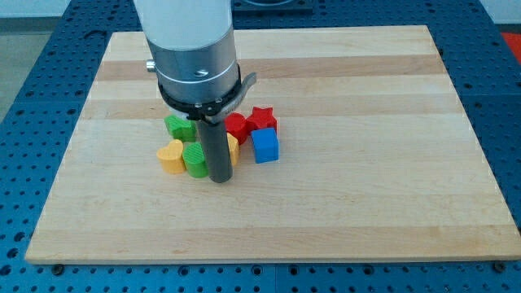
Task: Move yellow heart to green star
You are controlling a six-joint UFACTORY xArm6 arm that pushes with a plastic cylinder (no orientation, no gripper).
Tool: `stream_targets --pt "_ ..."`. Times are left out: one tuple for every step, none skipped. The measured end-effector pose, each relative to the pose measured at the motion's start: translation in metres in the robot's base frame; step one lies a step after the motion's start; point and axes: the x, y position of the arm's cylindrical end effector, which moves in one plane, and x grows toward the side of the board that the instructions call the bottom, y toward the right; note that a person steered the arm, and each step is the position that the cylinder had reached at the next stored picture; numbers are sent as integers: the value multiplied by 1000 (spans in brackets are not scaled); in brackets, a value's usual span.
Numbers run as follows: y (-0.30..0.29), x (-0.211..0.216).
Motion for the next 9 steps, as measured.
stream_targets --pt "-10 26" --pt "-54 53" --pt "-104 49" --pt "-106 24" --pt "-106 2" --pt "-106 -11" --pt "-106 -25" --pt "-106 -29" --pt "-106 -18"
